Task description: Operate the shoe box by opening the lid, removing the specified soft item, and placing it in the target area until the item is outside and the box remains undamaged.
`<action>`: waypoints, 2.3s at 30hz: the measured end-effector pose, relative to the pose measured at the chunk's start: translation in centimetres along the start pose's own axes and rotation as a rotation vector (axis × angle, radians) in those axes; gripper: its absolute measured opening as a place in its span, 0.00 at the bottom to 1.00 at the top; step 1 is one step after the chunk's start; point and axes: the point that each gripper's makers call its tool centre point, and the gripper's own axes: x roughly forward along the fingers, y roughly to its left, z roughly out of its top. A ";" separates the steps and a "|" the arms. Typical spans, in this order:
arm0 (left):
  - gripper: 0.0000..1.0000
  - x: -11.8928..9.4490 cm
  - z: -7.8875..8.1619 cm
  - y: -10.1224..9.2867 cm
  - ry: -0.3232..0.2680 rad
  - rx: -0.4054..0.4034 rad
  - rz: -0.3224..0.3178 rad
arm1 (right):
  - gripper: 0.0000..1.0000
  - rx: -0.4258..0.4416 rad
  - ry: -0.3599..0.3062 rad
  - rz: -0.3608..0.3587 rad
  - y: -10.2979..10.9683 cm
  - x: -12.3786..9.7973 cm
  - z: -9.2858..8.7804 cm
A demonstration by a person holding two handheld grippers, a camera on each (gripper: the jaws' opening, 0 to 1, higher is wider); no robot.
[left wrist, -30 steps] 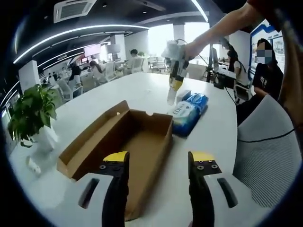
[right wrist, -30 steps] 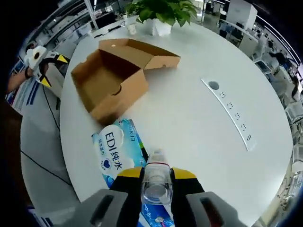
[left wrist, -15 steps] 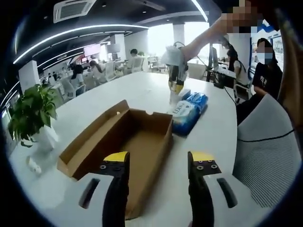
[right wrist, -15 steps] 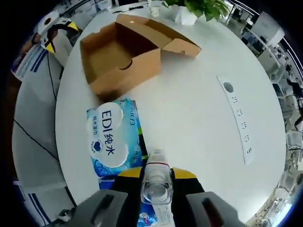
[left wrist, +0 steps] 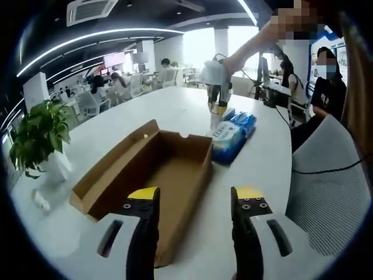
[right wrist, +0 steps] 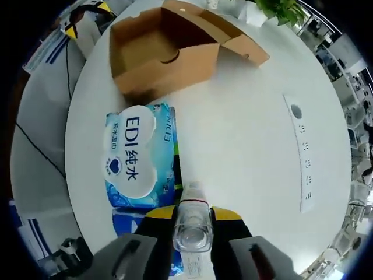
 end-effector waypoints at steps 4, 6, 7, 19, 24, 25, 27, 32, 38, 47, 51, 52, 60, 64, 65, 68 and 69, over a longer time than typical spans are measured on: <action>0.49 0.1 -0.1 -0.1 0.003 0.000 -0.003 | 0.18 -0.011 0.004 0.000 -0.1 0.0 0.1; 0.49 0.2 -0.1 -0.1 0.002 -0.001 -0.005 | 0.18 -0.021 0.005 -0.003 -0.2 0.0 0.1; 0.49 0.2 -0.1 -0.1 0.004 0.001 -0.005 | 0.18 -0.025 0.004 -0.003 -0.2 0.0 0.1; 0.49 0.2 -0.1 0.0 0.004 -0.003 -0.008 | 0.22 -0.080 0.005 -0.007 -0.1 0.2 0.6; 0.49 0.2 -0.1 0.0 0.004 -0.006 -0.009 | 0.23 -0.089 0.007 -0.008 0.0 0.1 0.6; 0.49 0.2 -0.1 0.0 0.004 -0.006 -0.010 | 0.23 -0.090 0.006 -0.009 0.0 0.1 0.6; 0.49 0.2 -0.2 -0.1 0.007 -0.007 -0.011 | 0.24 -0.090 0.010 -0.014 -0.1 0.1 0.5; 0.49 0.1 -0.2 0.0 0.005 -0.008 -0.011 | 0.26 -0.076 -0.001 -0.018 -0.4 -0.1 0.7; 0.49 0.2 -0.2 -0.1 0.006 -0.009 -0.013 | 0.30 -0.057 -0.013 -0.015 -0.5 -0.4 0.9; 0.49 0.2 0.1 -0.1 0.000 -0.007 -0.018 | 0.36 -0.002 -0.059 -0.024 -0.9 -1.8 1.0; 0.49 0.3 0.4 -0.2 -0.004 -0.005 -0.022 | 0.37 0.049 -0.111 -0.031 -1.2 -3.0 1.2; 0.49 0.3 0.4 -0.2 -0.006 -0.006 -0.021 | 0.38 0.070 -0.134 -0.029 -1.2 -3.4 1.4; 0.50 0.3 1.1 -0.2 -0.024 -0.015 -0.017 | 0.42 0.273 -0.345 -0.018 -2.3 -6.5 3.3; 0.50 0.3 1.4 -0.1 -0.031 -0.019 -0.015 | 0.43 0.354 -0.442 -0.009 -2.5 -7.9 4.1; 0.50 0.2 1.5 -0.1 -0.034 -0.020 -0.013 | 0.43 0.392 -0.483 -0.021 -2.8 -8.5 4.5; 0.50 0.1 1.6 0.0 -0.041 -0.030 -0.009 | 0.43 0.438 -0.566 -0.032 -3.1 -9.7 5.4; 0.50 0.1 1.6 0.0 -0.042 -0.030 -0.007 | 0.44 0.447 -0.582 -0.033 -3.1 -10.0 5.6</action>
